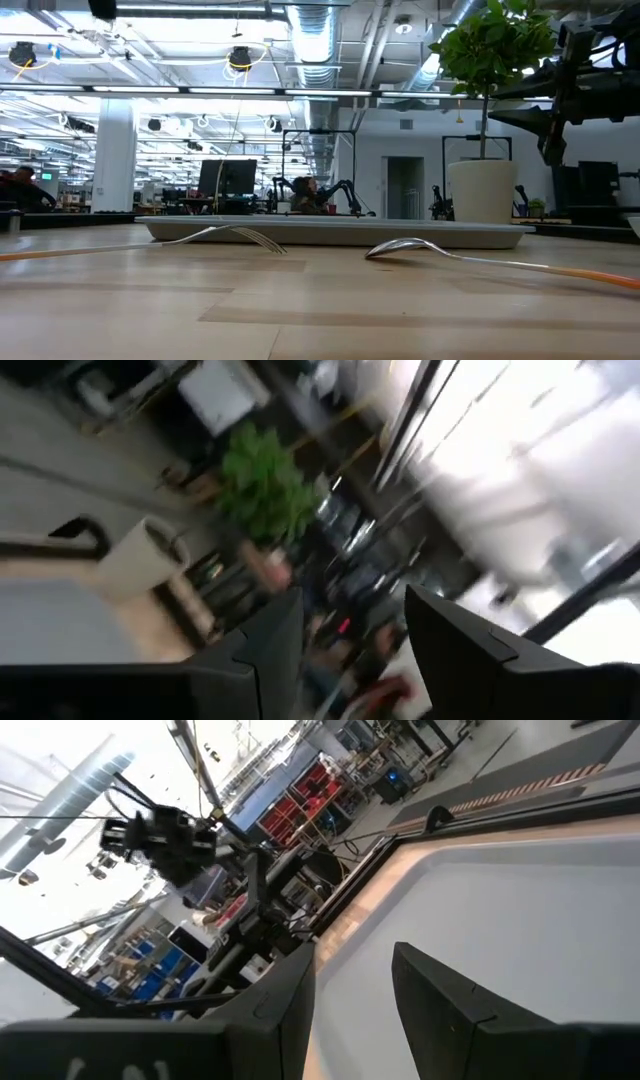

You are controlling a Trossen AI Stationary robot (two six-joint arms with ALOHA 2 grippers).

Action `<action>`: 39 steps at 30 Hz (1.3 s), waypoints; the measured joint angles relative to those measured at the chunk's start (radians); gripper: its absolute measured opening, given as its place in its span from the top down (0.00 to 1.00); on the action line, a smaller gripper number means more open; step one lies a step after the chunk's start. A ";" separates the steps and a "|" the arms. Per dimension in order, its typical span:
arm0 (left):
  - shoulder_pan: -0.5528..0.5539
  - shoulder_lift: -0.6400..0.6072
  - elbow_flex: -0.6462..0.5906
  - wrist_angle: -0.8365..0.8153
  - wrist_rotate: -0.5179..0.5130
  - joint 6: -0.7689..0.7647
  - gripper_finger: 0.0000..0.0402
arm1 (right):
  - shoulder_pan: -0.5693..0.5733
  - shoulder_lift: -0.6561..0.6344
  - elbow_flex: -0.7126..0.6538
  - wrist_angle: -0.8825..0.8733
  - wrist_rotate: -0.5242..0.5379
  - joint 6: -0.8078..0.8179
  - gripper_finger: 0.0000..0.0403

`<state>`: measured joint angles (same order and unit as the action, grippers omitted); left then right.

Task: Pick and place plate/cup/fork/spoon on tray
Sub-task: Put the green cup on the gray tray

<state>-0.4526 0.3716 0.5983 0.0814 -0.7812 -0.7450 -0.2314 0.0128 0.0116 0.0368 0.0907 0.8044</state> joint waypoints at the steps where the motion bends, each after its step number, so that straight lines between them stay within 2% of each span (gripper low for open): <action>1: 0.000 0.035 0.045 -0.070 0.017 -0.031 0.58 | 0.000 0.000 0.000 0.000 -0.002 0.000 0.60; 7: 0.000 0.222 0.293 -0.504 0.253 -0.269 0.58 | 0.000 0.000 0.001 -0.011 -0.009 0.015 0.60; 11: 0.000 0.334 0.392 -0.645 0.431 -0.332 0.58 | 0.000 0.000 0.002 -0.026 -0.009 0.013 0.60; 18: -0.006 0.507 0.429 -0.729 0.747 -0.329 0.58 | 0.000 0.000 0.002 -0.027 -0.010 0.010 0.60; 23: -0.037 0.625 0.429 -0.898 0.874 -0.368 0.58 | 0.000 0.000 0.002 -0.028 -0.010 0.010 0.60; 27: -0.077 0.706 0.429 -0.990 0.903 -0.327 0.58 | 0.000 0.000 0.002 -0.028 -0.010 0.009 0.60; 39: -0.219 0.856 0.429 -1.200 0.768 -0.264 0.58 | 0.000 0.000 0.002 -0.028 -0.013 0.000 0.60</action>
<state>-0.6719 1.2277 1.0271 -1.1190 -0.0131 -1.0092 -0.2314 0.0128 0.0132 0.0086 0.0776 0.8040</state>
